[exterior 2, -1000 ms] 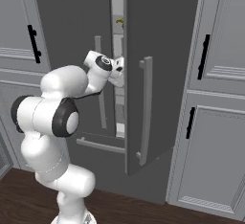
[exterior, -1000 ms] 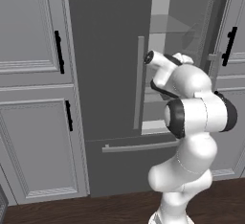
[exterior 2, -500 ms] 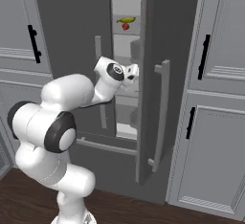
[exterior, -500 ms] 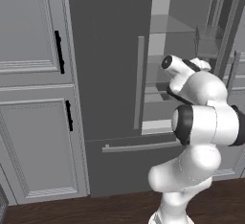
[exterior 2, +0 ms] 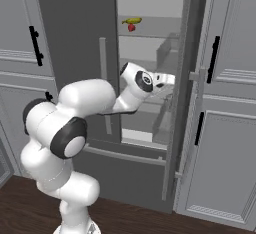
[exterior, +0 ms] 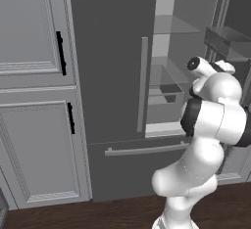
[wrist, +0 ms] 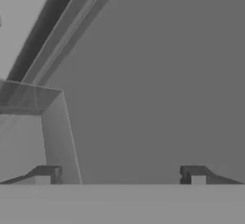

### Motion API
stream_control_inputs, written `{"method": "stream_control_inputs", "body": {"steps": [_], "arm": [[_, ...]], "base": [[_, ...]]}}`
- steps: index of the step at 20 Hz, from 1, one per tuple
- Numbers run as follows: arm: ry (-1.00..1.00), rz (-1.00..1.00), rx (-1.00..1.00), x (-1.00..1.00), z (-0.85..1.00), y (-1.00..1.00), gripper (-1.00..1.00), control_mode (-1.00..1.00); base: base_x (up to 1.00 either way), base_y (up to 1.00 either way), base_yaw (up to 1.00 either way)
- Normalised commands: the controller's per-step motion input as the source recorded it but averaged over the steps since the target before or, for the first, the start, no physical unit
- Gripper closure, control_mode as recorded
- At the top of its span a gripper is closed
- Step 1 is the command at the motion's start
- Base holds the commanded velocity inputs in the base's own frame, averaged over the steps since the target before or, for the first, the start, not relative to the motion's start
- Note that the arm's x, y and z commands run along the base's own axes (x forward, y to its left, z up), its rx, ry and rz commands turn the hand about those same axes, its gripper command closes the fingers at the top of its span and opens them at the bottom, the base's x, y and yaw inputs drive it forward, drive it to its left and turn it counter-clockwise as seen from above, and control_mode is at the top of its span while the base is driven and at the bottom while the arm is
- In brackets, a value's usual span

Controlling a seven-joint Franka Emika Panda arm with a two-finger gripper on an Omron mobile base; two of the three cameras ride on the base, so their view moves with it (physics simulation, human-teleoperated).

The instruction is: Take the strawberry from the fridge and place it on top of the pancake, located on the dining counter.

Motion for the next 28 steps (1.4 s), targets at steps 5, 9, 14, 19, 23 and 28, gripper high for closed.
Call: {"method": "stream_control_inputs", "body": {"steps": [5,9,14,19,23,28], "arm": [[0.00,0.00,0.02,0.00,0.00,-0.63,-1.00,-1.00],[0.00,0.00,0.00,-0.01,0.00,-0.23,-1.00,-1.00],[-0.05,0.00,0.00,-0.43,0.00,0.09,-1.00,-1.00],[-0.02,0.00,0.00,-0.36,-0.10,0.71,-1.00,-1.00],[-0.01,0.00,0.00,-0.21,-0.07,0.86,-1.00,-1.00],[-0.05,-0.02,0.04,-0.18,0.00,0.90,-1.00,-1.00]], "base": [[0.00,0.00,0.00],[0.00,0.00,0.00],[0.00,0.00,0.00],[0.00,0.00,0.00],[0.00,0.00,0.00],[0.00,0.00,0.00]]}}
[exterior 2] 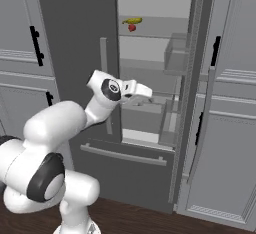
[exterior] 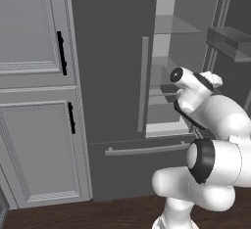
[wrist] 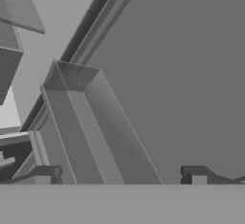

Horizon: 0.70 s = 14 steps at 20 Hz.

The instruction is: Take the strawberry from the fridge and place it on top of the pancake, located on the dining counter.

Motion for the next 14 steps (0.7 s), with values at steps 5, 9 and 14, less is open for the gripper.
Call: {"method": "stream_control_inputs", "body": {"steps": [5,9,14], "arm": [[-0.05,0.00,0.16,-0.03,-0.16,0.81,-1.00,-1.00],[-0.04,0.01,0.32,-0.03,-0.27,0.69,-1.00,-1.00],[-0.06,0.02,0.31,0.00,-0.09,0.80,-1.00,-1.00]], "base": [[0.00,0.00,0.00],[0.00,0.00,0.00],[0.00,0.00,0.00]]}}
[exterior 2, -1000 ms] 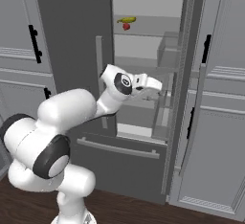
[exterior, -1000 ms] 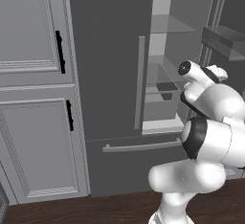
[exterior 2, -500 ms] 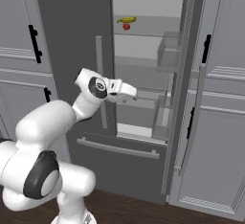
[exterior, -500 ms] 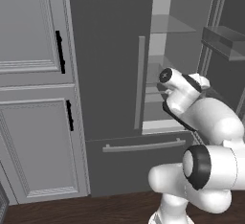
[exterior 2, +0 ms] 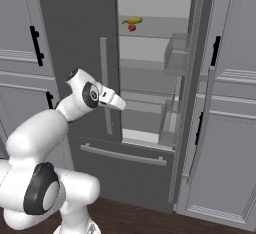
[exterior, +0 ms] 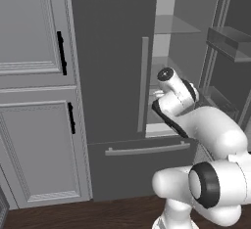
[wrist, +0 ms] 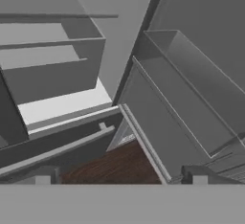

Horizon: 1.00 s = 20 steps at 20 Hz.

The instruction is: Take the strawberry from the fridge and place it on top of the pancake, located on the dining counter.

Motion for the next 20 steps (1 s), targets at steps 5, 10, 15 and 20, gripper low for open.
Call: {"method": "stream_control_inputs", "body": {"steps": [5,10,15,20], "arm": [[-0.16,0.00,0.23,0.00,0.06,0.75,-1.00,-1.00],[-0.22,0.00,0.13,0.00,0.26,0.47,-1.00,-1.00],[-0.18,0.09,0.10,0.11,0.37,0.19,-1.00,-1.00],[-0.15,0.20,0.02,0.03,0.37,0.01,-1.00,-1.00]], "base": [[0.00,0.00,0.00],[0.00,0.00,0.00],[0.00,0.00,0.00],[0.00,0.00,0.00]]}}
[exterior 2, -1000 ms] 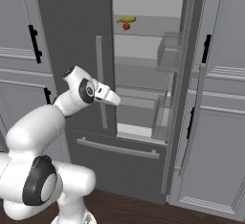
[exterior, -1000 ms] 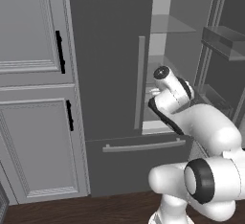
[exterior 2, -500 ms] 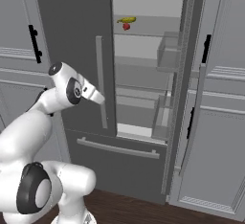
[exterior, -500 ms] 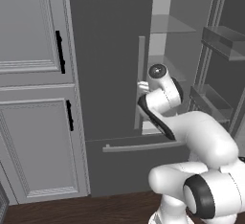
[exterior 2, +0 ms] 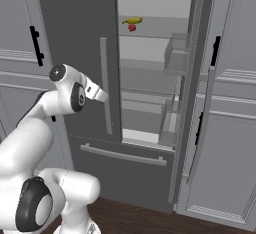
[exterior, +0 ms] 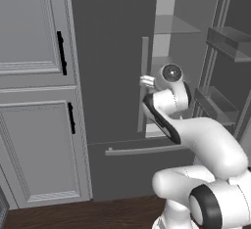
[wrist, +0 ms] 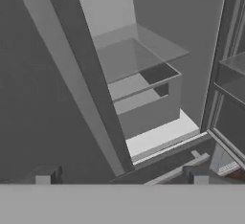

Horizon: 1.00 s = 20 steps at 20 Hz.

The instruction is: Take the strawberry from the fridge and place it on top of the pancake, located on the dining counter.

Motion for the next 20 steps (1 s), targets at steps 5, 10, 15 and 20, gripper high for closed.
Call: {"method": "stream_control_inputs", "body": {"steps": [5,10,15,20], "arm": [[-0.12,0.15,0.00,0.00,0.33,0.00,-1.00,-1.00],[-0.15,0.10,0.00,0.00,0.29,0.00,-1.00,-1.00],[-0.11,0.10,0.00,0.00,0.26,0.00,-1.00,-1.00],[-0.03,0.05,0.00,0.00,0.42,0.00,-1.00,-1.00]], "base": [[0.00,0.00,0.00],[0.00,0.00,0.00],[0.00,0.00,0.00],[0.00,0.00,0.00]]}}
